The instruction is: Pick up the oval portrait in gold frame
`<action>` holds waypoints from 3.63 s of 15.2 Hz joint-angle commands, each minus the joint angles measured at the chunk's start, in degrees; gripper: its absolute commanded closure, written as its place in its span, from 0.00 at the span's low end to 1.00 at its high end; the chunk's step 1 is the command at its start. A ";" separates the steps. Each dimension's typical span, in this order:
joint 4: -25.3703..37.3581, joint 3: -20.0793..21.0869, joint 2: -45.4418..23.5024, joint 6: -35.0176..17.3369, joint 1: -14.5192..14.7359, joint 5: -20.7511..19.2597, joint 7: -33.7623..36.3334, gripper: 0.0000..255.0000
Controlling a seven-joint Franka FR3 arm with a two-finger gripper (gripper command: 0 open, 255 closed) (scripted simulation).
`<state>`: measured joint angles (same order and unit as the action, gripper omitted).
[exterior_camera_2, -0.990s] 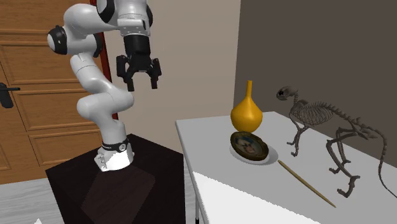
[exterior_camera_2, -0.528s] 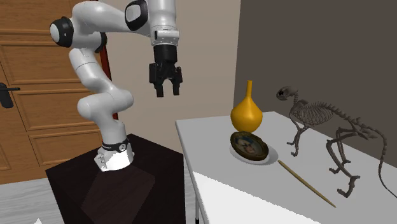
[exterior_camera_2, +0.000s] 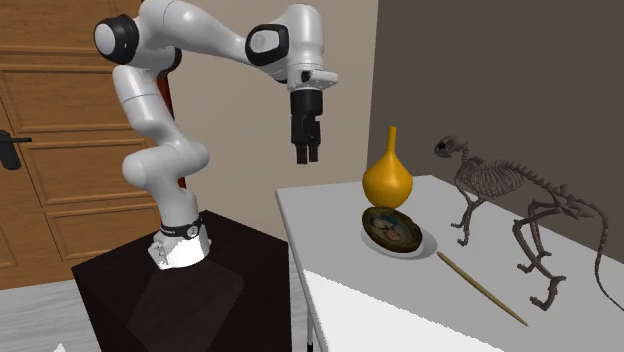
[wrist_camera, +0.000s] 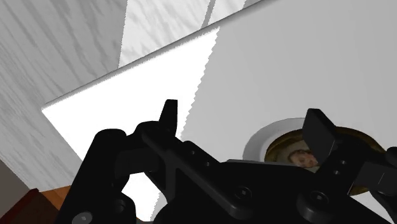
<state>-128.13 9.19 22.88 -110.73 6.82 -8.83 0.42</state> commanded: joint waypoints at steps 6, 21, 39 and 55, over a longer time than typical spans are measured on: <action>6.72 5.89 -12.36 -3.16 2.42 -4.93 2.63 0.00; 26.14 13.30 -40.83 -2.10 12.10 -22.10 8.92 0.00; 27.89 12.92 -48.51 -5.01 15.22 -27.24 11.76 1.00; 31.96 13.89 -45.65 0.87 15.05 -24.70 8.20 1.00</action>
<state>-96.58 22.96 -23.09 -110.51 21.84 -33.79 8.93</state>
